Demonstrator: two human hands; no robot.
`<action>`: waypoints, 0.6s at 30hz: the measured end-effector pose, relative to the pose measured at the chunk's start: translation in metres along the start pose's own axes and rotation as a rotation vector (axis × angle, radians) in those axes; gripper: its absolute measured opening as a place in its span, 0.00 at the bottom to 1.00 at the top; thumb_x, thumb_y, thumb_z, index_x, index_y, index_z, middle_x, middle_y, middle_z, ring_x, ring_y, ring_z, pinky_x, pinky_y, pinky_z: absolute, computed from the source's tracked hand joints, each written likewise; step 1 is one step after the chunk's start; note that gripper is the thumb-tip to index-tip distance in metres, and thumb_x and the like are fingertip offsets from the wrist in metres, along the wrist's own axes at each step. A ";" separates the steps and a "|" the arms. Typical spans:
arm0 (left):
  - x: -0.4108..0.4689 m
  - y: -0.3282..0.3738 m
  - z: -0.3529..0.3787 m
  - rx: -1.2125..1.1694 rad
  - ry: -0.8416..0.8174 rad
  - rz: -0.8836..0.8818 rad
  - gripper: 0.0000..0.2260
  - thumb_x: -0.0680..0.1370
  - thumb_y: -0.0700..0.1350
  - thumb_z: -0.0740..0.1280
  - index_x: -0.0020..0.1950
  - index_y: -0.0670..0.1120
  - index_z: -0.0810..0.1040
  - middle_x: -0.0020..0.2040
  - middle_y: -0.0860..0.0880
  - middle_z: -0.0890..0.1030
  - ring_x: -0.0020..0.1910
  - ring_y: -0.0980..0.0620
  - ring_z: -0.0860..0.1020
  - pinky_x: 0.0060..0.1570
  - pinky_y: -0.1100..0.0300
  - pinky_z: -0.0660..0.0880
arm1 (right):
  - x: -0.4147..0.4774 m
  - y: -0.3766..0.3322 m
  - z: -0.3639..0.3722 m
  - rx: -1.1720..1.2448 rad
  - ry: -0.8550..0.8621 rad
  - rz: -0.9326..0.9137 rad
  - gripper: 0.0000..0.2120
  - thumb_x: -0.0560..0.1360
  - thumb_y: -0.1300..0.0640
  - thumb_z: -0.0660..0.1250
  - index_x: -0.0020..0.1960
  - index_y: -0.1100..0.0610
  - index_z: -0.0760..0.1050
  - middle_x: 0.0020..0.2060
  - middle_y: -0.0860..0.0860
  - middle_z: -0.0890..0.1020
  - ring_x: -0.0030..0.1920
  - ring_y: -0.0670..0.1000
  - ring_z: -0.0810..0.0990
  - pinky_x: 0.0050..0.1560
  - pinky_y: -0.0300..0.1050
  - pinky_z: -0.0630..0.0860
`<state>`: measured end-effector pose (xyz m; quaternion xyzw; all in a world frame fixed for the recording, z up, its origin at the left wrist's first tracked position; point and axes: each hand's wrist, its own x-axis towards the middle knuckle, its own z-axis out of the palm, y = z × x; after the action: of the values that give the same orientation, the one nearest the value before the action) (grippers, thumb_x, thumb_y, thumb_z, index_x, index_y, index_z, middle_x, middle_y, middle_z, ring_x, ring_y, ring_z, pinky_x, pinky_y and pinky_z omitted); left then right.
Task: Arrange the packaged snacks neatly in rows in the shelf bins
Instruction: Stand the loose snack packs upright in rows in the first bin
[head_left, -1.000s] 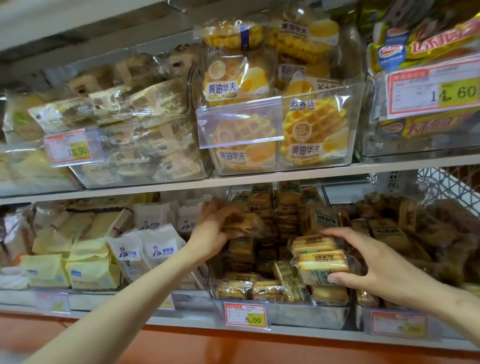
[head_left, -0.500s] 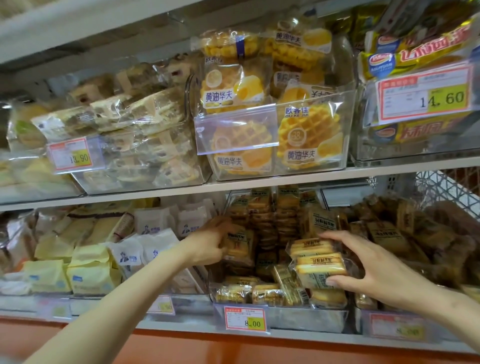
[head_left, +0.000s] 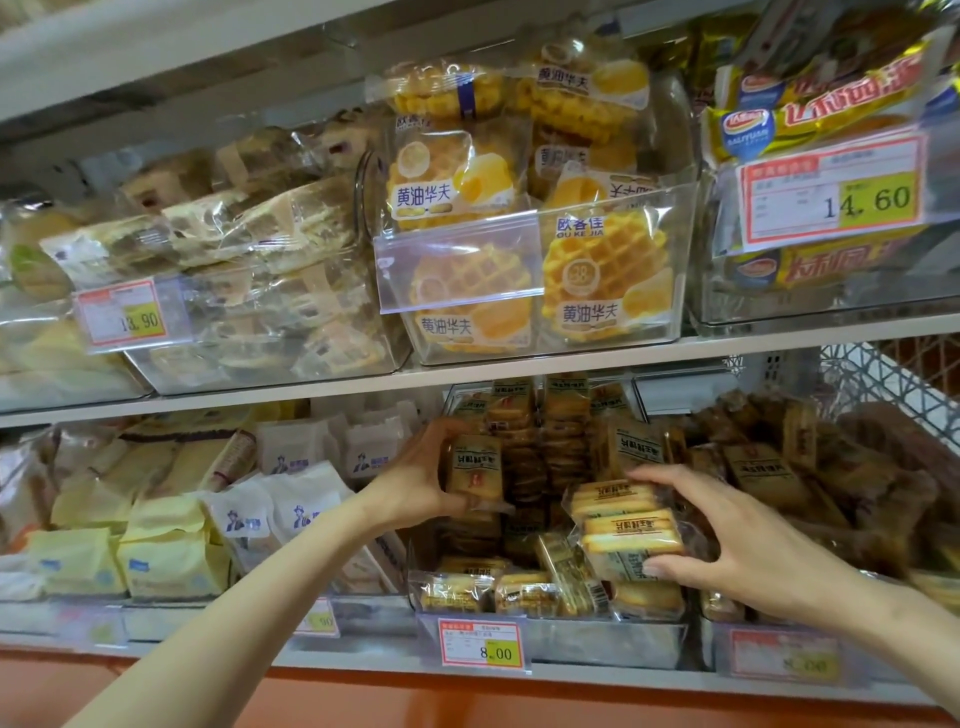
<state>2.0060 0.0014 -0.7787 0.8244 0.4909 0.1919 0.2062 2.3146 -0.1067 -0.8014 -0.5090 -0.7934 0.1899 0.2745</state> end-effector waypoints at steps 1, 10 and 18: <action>0.002 0.002 0.000 -0.012 0.001 0.006 0.33 0.66 0.46 0.76 0.63 0.56 0.60 0.62 0.53 0.69 0.60 0.54 0.71 0.57 0.58 0.73 | 0.000 0.000 0.000 -0.001 0.001 0.000 0.32 0.67 0.43 0.73 0.62 0.30 0.57 0.57 0.28 0.66 0.58 0.27 0.65 0.51 0.23 0.67; 0.002 -0.005 0.010 0.633 0.002 0.060 0.37 0.62 0.74 0.53 0.65 0.56 0.64 0.68 0.46 0.62 0.65 0.42 0.65 0.59 0.47 0.68 | 0.000 0.001 0.000 -0.002 -0.010 0.005 0.32 0.67 0.42 0.72 0.63 0.30 0.57 0.58 0.30 0.67 0.58 0.29 0.67 0.53 0.26 0.69; 0.025 0.008 -0.022 0.607 -0.338 0.056 0.23 0.73 0.47 0.71 0.66 0.53 0.67 0.66 0.52 0.70 0.62 0.50 0.70 0.55 0.62 0.66 | 0.001 0.002 0.000 0.000 -0.013 0.005 0.31 0.67 0.41 0.72 0.63 0.30 0.57 0.58 0.29 0.66 0.58 0.29 0.66 0.52 0.25 0.69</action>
<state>2.0114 0.0232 -0.7537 0.8813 0.4618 -0.0966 0.0249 2.3154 -0.1052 -0.8023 -0.5098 -0.7938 0.1942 0.2689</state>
